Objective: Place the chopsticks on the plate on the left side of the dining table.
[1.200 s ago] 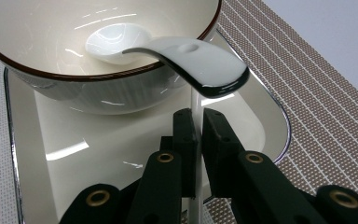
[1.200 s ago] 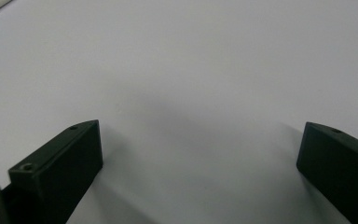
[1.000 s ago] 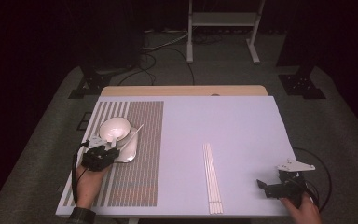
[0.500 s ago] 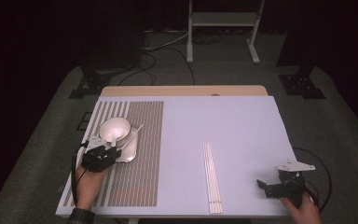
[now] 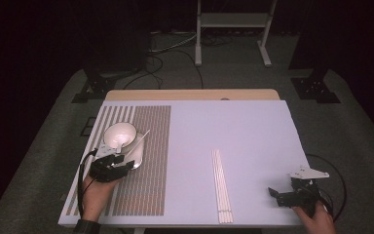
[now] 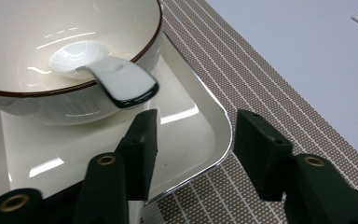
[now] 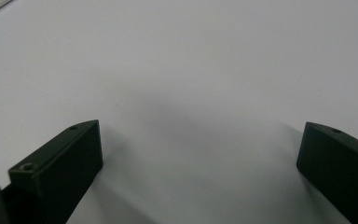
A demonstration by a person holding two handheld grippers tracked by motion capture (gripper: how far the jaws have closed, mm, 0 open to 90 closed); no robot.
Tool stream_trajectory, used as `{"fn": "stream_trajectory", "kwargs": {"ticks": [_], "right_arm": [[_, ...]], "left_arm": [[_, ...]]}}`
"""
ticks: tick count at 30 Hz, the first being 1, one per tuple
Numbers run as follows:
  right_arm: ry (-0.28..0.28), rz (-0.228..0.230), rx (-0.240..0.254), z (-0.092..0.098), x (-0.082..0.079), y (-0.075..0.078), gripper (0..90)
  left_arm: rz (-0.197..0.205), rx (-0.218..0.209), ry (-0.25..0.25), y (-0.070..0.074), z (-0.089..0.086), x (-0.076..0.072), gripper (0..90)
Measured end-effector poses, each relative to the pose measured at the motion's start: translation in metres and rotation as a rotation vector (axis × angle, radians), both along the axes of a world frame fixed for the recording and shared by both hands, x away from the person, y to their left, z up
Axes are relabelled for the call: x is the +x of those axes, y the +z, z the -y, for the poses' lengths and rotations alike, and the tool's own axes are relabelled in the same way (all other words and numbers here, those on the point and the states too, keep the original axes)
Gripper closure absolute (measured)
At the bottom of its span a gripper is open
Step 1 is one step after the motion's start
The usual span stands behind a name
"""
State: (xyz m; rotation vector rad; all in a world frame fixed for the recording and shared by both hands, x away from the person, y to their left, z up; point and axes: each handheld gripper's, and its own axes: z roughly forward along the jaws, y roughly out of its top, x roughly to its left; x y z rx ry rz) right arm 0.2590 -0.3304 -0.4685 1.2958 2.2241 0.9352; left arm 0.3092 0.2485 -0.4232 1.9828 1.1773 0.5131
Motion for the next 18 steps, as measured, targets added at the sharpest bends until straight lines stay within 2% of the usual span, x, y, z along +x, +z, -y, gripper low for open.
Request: {"fn": "stream_trajectory", "kwargs": {"ticks": [11, 18], "right_arm": [[0.000, 0.000, 0.000, 0.000, 0.000, 0.000, 0.0], [0.000, 0.000, 0.000, 0.000, 0.000, 0.000, 0.0]], "left_arm": [[0.013, 0.004, -0.076, 0.006, 0.029, -0.010, 37.6], [0.019, -0.008, -0.101, 0.006, 0.041, -0.012, 32.9]]}}
